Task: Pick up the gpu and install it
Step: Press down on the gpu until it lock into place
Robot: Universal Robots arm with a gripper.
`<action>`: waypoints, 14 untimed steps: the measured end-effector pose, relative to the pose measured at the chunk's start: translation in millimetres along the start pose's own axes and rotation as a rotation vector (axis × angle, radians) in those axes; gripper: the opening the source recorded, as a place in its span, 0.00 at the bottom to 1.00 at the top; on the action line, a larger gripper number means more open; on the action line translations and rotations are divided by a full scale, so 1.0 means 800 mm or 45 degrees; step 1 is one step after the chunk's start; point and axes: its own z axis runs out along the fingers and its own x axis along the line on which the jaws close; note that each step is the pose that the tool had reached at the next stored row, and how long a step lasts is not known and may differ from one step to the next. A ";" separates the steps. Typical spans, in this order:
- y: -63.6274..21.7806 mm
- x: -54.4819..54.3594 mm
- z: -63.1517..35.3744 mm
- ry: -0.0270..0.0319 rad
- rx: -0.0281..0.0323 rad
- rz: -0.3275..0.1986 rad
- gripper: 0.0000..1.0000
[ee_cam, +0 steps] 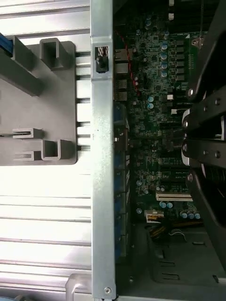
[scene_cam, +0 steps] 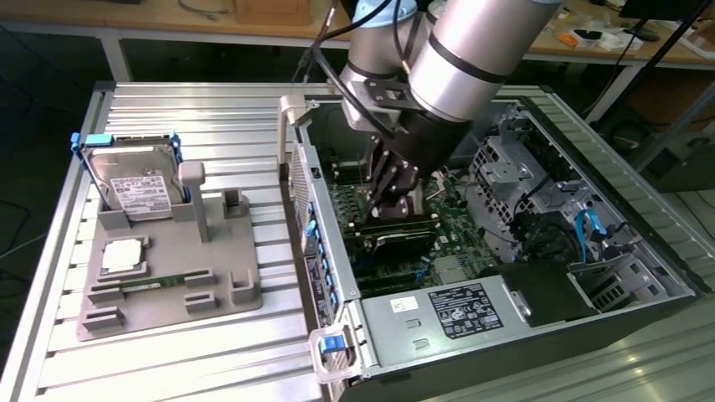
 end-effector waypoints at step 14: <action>0.016 0.000 0.007 -0.0291 -0.0464 -0.006 0.11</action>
